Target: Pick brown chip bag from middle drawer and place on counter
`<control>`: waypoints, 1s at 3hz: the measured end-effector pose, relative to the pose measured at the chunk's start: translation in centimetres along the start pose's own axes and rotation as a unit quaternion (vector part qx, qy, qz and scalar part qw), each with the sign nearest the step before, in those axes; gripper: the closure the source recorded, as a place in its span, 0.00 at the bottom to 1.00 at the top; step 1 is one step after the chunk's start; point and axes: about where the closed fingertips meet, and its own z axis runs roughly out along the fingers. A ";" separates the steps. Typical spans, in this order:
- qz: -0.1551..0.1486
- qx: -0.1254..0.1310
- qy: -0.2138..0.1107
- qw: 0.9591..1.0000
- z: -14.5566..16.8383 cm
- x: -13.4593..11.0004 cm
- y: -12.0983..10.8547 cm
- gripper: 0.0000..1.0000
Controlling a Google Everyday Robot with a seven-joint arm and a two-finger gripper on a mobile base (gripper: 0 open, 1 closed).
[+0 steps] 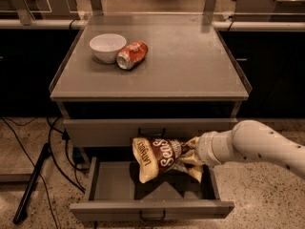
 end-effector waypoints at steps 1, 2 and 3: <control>0.008 0.000 0.006 1.000 -1.5 -0.8 -0.2 1.00; 0.018 0.014 0.020 1.000 -6.3 -4.2 -0.2 1.00; 0.010 0.036 0.037 0.999 -11.8 -9.1 -0.8 1.00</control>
Offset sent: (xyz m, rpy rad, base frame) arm -0.0288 -0.0092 0.1268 -0.0549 -0.0096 -0.0980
